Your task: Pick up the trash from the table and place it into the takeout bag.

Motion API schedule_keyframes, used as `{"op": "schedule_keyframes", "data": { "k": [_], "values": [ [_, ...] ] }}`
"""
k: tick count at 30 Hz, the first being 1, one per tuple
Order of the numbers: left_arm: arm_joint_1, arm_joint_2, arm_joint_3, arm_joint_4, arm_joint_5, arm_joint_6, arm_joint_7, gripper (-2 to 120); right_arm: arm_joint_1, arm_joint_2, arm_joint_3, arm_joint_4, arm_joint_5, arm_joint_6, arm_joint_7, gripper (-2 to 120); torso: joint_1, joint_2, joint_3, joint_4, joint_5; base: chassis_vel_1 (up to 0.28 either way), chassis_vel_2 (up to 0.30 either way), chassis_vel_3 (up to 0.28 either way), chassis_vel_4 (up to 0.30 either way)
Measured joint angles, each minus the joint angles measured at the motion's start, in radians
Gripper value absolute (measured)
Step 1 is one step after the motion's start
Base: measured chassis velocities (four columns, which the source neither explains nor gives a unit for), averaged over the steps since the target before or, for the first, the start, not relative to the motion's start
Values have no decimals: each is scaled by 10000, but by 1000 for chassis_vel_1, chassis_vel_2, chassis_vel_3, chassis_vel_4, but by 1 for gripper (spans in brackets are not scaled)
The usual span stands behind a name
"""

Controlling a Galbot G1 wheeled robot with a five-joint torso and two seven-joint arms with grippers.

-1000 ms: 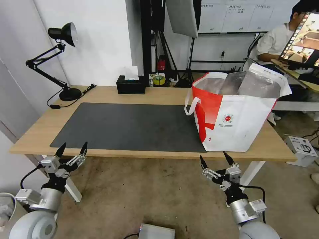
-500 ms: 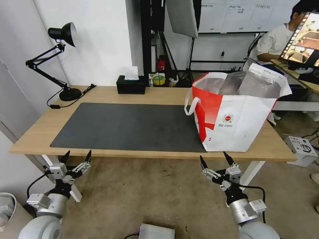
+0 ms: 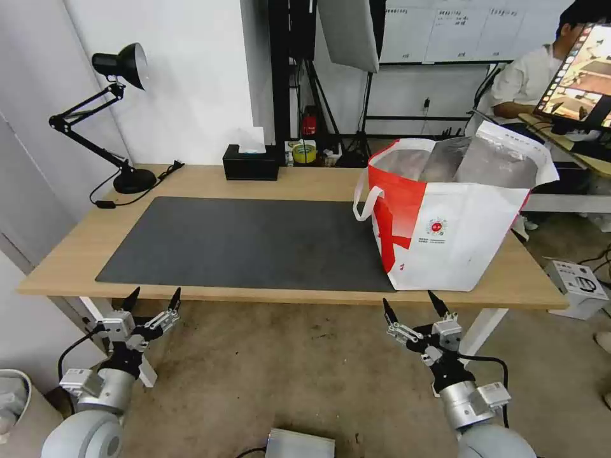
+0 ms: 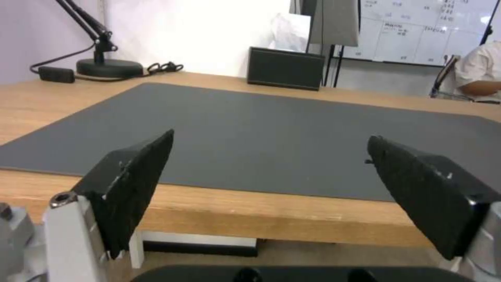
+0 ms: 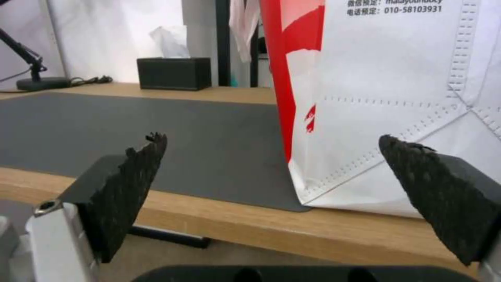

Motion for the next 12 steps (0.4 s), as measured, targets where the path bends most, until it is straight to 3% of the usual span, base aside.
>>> {"op": "schedule_keyframes", "data": {
  "k": [12],
  "values": [
    [0, 7, -6, -1, -13, 10, 7, 100, 0, -1, 0, 0, 0, 0, 0, 100, 0, 0, 0, 0, 0, 0, 0, 0, 0]
  ]
}}
